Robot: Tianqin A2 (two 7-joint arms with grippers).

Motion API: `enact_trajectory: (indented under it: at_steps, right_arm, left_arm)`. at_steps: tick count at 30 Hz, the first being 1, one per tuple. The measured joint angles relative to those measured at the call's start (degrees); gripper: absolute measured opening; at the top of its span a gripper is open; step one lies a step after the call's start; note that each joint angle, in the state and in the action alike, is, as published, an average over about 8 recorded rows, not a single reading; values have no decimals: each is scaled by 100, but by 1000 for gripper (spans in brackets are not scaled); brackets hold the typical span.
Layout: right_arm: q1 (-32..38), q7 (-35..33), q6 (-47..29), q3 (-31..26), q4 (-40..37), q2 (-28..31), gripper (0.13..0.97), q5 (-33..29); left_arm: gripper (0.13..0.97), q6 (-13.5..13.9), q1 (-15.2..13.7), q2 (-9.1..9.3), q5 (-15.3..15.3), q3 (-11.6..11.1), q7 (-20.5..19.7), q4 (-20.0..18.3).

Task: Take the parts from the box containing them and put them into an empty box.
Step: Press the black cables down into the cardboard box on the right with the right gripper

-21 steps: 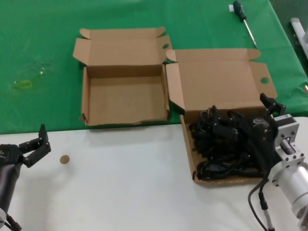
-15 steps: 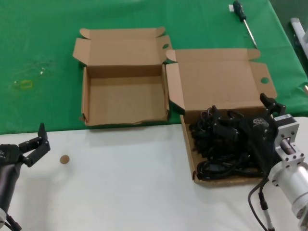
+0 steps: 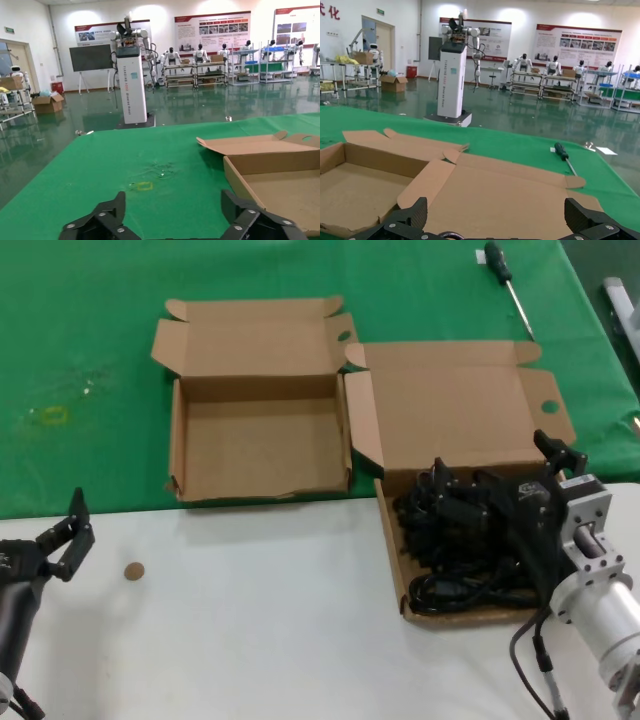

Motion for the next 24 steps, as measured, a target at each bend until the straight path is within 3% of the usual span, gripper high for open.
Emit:
enact_trajectory:
  at_steps: [3,12,20,24]
  right_arm:
    - [20,-16,96,-129,30,99,966,45]
    - [87,-86,381,-534,95,529,966,375]
    - [122,-177,639,-1059,274,1305,966,987]
    - [117,-167,572,-1219,412,1723,966,1142]
  left_arm:
    - [759,0,0,0,0,0,0,0]
    - [551,0,0,0,0,0,-2,0]
    - [347,0,0,0,0,0,-3,0]
    - [297,0,0,0,1,0,-3,0]
